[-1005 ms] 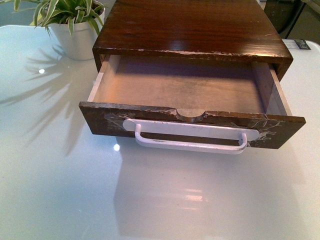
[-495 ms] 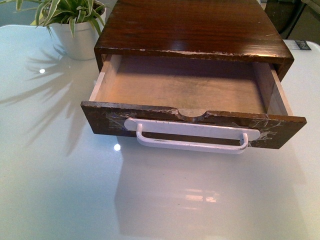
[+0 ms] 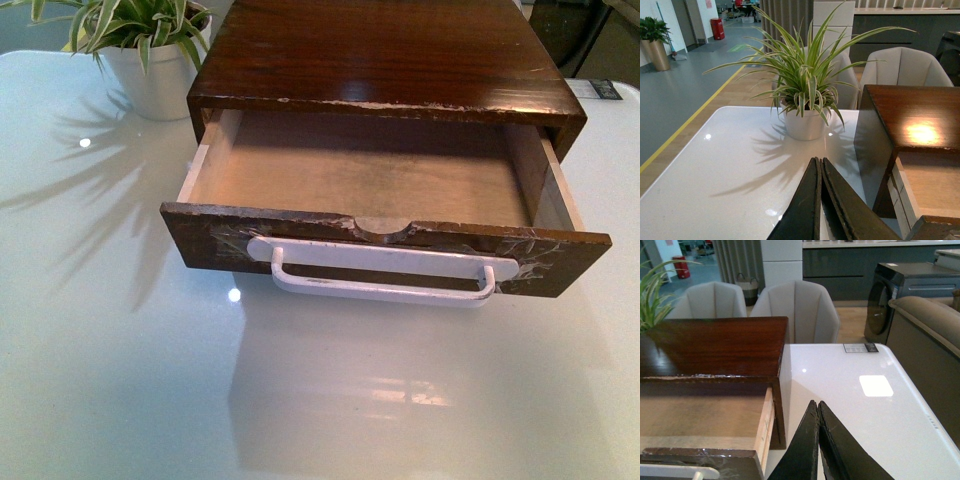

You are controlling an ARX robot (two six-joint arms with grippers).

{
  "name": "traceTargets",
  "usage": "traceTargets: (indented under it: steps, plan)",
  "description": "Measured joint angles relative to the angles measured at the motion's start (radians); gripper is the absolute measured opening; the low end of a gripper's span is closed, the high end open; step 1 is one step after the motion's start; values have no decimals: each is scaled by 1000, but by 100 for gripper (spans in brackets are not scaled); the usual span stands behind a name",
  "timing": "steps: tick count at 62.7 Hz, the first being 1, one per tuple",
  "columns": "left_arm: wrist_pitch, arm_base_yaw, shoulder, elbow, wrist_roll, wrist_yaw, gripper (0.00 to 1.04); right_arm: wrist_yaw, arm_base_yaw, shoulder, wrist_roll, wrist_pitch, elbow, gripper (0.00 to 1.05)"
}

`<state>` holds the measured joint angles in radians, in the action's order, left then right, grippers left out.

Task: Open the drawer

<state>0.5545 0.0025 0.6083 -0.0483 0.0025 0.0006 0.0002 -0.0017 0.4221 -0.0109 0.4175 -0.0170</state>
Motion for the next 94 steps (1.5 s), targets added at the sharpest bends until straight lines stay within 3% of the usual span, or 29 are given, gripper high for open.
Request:
traceTargets:
  steps: [5, 42, 48, 64, 71, 94]
  plan:
    - [26, 0, -14, 33, 0, 0, 2, 0, 0, -45, 0, -39, 0, 2]
    - [-272, 0, -328, 35, 0, -1, 2, 0, 0, -252, 0, -246, 0, 2]
    - [-304, 0, -358, 35, 0, -1, 2, 0, 0, -388, 0, -406, 0, 2]
    - [-376, 0, -430, 35, 0, -1, 2, 0, 0, -415, 0, -416, 0, 2]
    - [-541, 0, -570, 35, 0, -1, 2, 0, 0, -416, 0, -416, 0, 2]
    - [-553, 0, -602, 35, 0, -1, 2, 0, 0, -417, 0, -416, 0, 2]
